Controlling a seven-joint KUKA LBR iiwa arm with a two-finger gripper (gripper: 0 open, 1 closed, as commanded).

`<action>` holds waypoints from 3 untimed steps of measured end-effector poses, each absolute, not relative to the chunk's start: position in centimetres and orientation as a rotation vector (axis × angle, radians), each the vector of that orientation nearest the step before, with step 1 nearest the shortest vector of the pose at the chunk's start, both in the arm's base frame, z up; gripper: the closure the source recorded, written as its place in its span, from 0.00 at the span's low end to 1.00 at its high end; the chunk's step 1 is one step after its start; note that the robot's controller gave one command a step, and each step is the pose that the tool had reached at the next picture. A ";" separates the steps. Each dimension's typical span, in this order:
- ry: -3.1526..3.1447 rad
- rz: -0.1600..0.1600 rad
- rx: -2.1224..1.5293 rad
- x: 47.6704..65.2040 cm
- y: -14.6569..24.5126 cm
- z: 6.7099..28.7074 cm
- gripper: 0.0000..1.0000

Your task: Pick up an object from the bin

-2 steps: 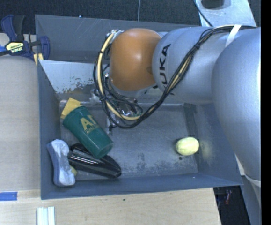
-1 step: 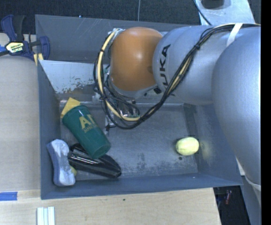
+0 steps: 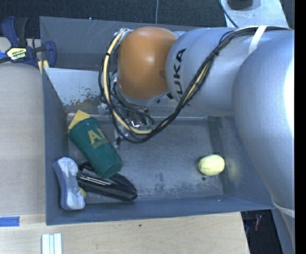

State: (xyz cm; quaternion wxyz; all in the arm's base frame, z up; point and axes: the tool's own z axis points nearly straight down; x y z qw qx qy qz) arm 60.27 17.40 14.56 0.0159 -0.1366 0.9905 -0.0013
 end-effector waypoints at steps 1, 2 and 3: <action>3.063 0.000 -0.524 59.7 18.8 13.2 0.00; 3.059 -0.003 -0.550 60.2 14.3 11.7 0.00; 3.052 -0.002 -0.592 61.1 18.8 14.6 0.00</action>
Offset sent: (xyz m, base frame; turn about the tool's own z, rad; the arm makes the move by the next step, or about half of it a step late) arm -0.0005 -0.0320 -0.0305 -0.0832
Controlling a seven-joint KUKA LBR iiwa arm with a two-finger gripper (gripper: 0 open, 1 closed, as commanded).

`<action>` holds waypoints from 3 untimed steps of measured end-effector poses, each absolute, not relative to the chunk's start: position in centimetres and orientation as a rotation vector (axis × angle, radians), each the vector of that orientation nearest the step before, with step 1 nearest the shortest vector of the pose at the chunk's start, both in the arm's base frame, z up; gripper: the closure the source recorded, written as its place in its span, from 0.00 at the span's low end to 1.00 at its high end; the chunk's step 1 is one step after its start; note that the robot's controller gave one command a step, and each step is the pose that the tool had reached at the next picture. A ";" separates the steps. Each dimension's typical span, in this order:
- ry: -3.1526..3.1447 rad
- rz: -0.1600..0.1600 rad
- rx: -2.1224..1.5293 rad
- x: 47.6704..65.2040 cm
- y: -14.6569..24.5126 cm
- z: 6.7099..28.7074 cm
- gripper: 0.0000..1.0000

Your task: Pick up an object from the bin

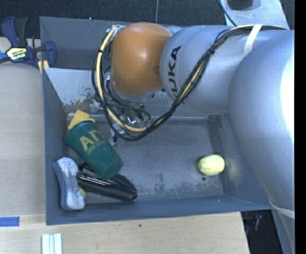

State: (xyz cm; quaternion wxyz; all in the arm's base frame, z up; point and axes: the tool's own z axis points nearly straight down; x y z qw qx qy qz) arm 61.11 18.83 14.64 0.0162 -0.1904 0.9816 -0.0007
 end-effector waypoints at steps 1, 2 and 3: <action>3.038 0.004 -0.602 61.2 20.3 14.6 0.00; 2.953 -0.008 -0.959 57.7 21.3 13.5 0.00; 2.983 -0.006 -0.843 60.2 22.6 11.4 0.00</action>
Offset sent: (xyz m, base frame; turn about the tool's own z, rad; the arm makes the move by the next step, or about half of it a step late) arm -0.0496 0.0337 -0.0010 -0.3075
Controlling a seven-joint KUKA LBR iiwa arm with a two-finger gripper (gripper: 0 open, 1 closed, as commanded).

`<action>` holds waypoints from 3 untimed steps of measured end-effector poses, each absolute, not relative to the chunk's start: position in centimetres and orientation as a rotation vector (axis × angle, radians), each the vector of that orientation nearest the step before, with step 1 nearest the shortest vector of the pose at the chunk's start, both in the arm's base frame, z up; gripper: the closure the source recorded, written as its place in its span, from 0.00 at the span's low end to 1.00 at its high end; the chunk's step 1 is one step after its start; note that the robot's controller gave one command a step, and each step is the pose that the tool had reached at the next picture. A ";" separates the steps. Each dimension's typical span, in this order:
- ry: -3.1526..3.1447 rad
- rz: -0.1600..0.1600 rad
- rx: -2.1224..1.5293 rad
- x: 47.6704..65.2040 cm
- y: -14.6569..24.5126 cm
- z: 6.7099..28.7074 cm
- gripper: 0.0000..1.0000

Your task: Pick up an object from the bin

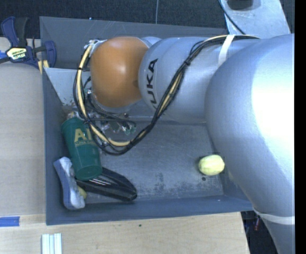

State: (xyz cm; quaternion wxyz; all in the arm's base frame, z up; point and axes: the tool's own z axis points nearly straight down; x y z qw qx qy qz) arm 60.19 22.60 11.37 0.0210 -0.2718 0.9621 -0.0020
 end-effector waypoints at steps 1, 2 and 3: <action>3.031 -0.006 -0.648 60.1 22.2 10.8 0.00; 2.927 -0.011 -1.023 58.5 20.7 16.4 0.00; 2.982 -0.006 -0.833 59.6 22.8 14.4 0.00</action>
Offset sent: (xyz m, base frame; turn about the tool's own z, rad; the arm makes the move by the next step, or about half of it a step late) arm -0.0212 -0.0243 0.0641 -0.1406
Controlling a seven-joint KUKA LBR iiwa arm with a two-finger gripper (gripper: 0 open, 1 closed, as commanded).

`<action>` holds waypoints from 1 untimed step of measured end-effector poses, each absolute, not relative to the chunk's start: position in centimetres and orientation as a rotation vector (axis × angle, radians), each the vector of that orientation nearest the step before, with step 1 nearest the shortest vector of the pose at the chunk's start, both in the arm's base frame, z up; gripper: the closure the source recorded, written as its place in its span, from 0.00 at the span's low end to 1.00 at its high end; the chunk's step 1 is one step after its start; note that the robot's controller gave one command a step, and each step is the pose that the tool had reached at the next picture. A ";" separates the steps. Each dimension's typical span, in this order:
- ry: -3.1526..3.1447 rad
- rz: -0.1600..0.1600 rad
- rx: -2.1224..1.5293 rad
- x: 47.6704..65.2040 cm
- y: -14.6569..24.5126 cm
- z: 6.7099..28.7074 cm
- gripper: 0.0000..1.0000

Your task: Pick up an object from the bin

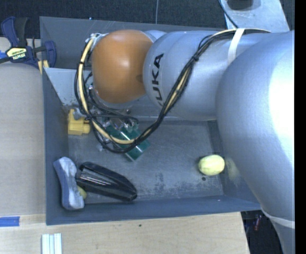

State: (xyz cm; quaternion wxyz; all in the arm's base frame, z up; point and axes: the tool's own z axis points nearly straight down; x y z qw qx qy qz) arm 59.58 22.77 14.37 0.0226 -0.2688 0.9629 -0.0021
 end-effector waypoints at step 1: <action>3.008 -0.004 -0.758 58.3 22.2 12.9 0.00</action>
Offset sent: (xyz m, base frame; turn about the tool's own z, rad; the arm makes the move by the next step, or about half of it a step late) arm -0.0103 0.0116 -0.0398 -0.2109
